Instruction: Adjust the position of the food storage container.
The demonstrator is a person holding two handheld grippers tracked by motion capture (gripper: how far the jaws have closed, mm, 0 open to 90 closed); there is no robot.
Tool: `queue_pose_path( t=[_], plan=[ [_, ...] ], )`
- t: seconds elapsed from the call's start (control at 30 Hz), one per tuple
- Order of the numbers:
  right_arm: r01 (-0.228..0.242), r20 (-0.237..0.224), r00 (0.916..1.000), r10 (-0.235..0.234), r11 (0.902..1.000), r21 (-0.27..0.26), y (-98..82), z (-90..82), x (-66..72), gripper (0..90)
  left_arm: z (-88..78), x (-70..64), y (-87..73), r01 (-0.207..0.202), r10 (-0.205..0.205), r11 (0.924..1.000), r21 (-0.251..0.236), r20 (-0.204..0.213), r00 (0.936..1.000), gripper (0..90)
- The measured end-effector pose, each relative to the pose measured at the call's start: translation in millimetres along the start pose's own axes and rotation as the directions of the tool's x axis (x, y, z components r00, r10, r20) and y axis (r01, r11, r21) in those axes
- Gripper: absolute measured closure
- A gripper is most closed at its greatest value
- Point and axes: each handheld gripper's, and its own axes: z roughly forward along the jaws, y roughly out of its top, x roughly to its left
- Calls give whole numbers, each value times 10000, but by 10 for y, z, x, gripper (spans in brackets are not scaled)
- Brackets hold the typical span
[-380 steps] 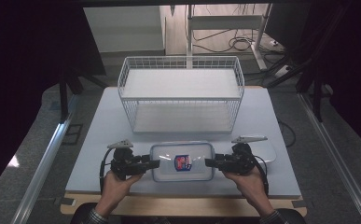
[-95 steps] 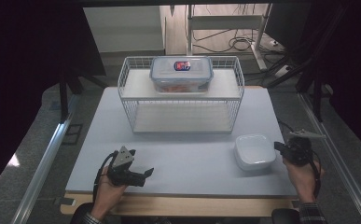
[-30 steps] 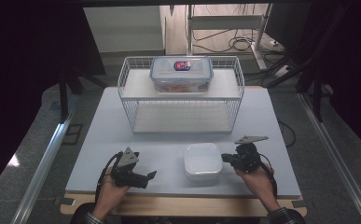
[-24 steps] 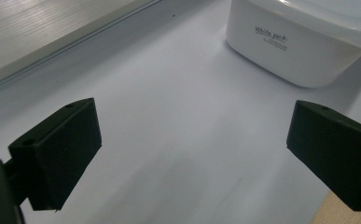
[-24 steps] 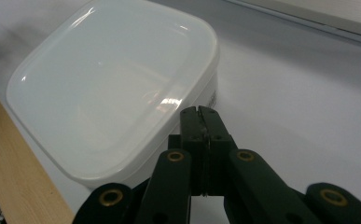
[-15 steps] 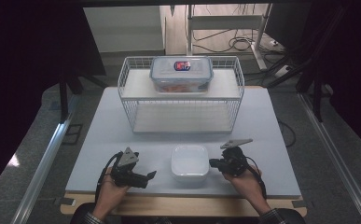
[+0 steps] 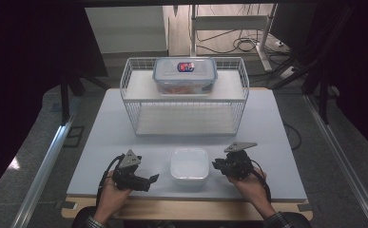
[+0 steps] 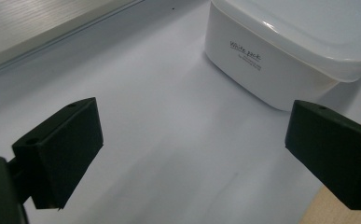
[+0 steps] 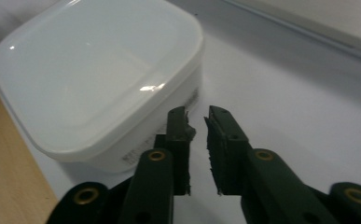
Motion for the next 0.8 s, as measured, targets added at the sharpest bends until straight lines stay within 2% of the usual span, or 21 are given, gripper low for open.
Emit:
queue_pose_path(
  t=[0.23, 0.37, 0.47, 0.6, 0.8],
  plan=[
    [424, 409, 9984, -398, 9970, -643, -69, -127, -57, 502, -4, -18, 6, -67, 66, 10000, 72, 79, 9999, 51],
    [391, 356, 9987, -361, 9953, -882, -109, -163, -96, 354, -2, -21, 2, -141, 140, 9999, 94, 41, 9999, 53],
    [362, 255, 9991, -339, 9946, -970, -139, -157, -117, 267, 5, -32, -6, -392, 392, 9992, 58, -44, 9992, 55],
    [392, 93, 9992, -385, 9950, -923, -154, -135, -126, 186, 18, -50, -12, -725, 726, 9973, 110, -140, 9973, 51],
    [644, -12, 9979, -646, 9953, -728, -174, -83, -125, 137, 15, -40, -16, -697, 698, 9975, 85, -147, 9975, 49]
  ],
)
